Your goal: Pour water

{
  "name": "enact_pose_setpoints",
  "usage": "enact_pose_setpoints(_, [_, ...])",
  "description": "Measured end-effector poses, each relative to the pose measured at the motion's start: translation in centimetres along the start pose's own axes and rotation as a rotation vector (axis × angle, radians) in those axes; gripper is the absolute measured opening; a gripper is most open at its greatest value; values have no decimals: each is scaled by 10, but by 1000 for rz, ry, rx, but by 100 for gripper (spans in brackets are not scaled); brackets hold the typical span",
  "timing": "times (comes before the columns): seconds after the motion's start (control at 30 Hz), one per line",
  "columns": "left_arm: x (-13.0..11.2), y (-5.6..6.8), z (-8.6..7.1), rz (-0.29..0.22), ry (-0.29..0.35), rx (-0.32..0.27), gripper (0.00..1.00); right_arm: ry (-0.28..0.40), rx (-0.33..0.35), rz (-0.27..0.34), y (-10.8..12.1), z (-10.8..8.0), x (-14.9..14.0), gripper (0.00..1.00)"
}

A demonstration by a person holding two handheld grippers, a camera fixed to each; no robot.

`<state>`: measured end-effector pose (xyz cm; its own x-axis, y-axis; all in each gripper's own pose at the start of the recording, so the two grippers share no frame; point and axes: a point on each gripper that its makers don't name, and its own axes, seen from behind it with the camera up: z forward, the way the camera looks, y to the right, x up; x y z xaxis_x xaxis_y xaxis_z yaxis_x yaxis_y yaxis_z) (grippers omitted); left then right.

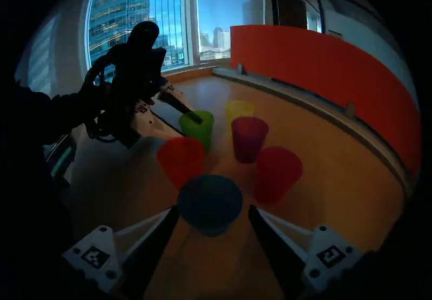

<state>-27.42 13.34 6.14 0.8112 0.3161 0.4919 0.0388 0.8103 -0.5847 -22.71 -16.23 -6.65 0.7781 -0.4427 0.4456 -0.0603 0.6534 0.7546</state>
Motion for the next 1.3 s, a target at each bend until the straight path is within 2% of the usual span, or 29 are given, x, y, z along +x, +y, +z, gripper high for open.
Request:
enact_pose_setpoints(0.67, [0, -5, 7, 5, -2, 16, 98, -30, 27, -3, -7, 23, -10, 100])
enact_pose_setpoints(0.8, [-1, -8, 9, -1, -8, 24, 87, -29, 28, -5, -8, 24, -9, 100])
enact_pose_setpoints(0.87, [-1, -8, 9, -7, -7, 21, 85, -28, 28, -4, -8, 25, -9, 100])
enact_pose_setpoints(1.3, [0, -6, 10, -16, -2, 9, 85, -15, 24, 7, -9, 36, -9, 100])
